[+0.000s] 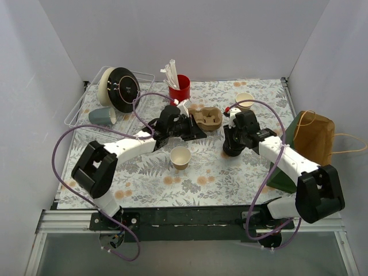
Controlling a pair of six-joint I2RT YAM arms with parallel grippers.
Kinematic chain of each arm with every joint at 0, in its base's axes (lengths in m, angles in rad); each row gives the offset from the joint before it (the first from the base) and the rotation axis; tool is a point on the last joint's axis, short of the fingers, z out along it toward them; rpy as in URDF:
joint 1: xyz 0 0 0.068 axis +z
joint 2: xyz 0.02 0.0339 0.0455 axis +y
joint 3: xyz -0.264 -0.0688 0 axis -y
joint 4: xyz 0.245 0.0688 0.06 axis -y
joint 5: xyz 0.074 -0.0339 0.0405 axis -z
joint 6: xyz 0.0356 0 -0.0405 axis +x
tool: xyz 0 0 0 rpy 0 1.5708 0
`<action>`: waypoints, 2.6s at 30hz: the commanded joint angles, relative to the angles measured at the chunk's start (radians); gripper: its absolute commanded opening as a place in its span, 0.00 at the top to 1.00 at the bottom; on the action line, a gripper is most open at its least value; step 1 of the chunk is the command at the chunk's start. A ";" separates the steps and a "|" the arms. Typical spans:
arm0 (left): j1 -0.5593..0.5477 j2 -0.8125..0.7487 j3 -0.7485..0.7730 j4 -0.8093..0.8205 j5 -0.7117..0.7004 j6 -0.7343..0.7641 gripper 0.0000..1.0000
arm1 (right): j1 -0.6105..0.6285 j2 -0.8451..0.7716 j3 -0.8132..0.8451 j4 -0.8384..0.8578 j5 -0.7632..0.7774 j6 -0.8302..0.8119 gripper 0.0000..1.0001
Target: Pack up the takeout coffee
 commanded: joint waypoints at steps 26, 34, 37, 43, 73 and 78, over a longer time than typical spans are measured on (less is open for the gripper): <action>-0.144 0.330 0.231 0.175 -0.018 -0.051 1.00 | -0.001 -0.149 -0.069 0.076 -0.005 0.046 0.99; -0.161 0.352 0.235 0.173 -0.030 -0.046 1.00 | -0.006 -0.158 -0.075 0.087 -0.030 0.060 0.99; -0.164 0.352 0.237 0.156 -0.055 -0.032 1.00 | -0.007 -0.158 -0.075 0.091 -0.034 0.061 0.99; -0.166 0.353 0.237 0.141 -0.075 -0.022 1.00 | -0.010 -0.158 -0.078 0.097 -0.045 0.069 0.99; -0.173 0.117 0.197 -0.009 -0.253 -0.003 0.45 | -0.015 -0.261 0.077 -0.007 -0.100 0.063 0.99; -0.144 0.005 0.208 -0.143 -0.268 0.006 0.33 | -0.013 -0.290 0.086 -0.021 -0.221 -0.005 0.99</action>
